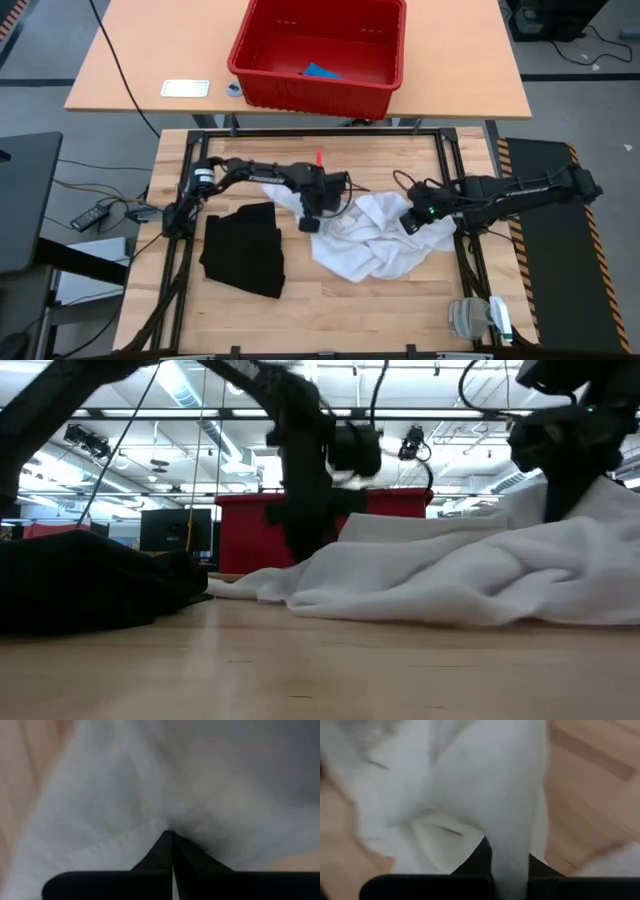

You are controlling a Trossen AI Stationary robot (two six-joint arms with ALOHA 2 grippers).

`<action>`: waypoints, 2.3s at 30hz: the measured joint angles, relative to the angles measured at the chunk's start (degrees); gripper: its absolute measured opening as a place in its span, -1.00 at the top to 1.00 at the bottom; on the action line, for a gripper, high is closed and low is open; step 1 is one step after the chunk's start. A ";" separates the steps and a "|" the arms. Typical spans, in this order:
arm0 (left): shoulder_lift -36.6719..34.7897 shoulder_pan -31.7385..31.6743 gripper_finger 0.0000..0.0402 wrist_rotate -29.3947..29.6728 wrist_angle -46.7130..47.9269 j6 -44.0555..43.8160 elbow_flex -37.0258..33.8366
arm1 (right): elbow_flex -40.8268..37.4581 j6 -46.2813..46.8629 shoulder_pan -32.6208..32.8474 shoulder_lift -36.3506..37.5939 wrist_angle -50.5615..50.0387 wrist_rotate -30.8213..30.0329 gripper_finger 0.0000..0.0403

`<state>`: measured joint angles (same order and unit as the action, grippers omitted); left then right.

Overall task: Fold laundry
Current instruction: Fold the white shirt

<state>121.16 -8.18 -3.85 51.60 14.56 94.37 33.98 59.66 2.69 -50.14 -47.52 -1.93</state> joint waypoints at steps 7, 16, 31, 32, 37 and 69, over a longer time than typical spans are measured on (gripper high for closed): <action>-11.86 3.11 0.98 -3.73 -1.66 -15.09 0.37 | 0.00 -6.08 2.57 -3.78 5.46 2.03 0.82; -18.89 3.92 0.98 -2.13 6.21 -26.85 -1.02 | 0.00 -26.25 0.83 -11.44 24.13 5.30 0.39; -18.42 2.58 0.05 10.74 -11.24 6.35 -16.67 | 3.69 -19.33 3.88 -3.28 10.89 4.75 0.25; -18.42 2.13 0.00 10.67 -14.41 9.27 -17.97 | 4.07 -19.33 3.78 -2.47 8.95 3.31 0.25; -18.35 0.89 -0.10 8.67 -15.65 15.16 -23.88 | 4.35 -16.22 3.12 -0.67 4.53 1.76 0.25; -13.76 2.87 0.97 6.11 -30.27 6.77 -30.22 | 4.37 -18.52 5.72 -3.53 18.07 1.63 0.25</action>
<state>107.40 -5.31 2.26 21.33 21.33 64.15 38.35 41.15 8.40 -53.67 -29.45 -0.30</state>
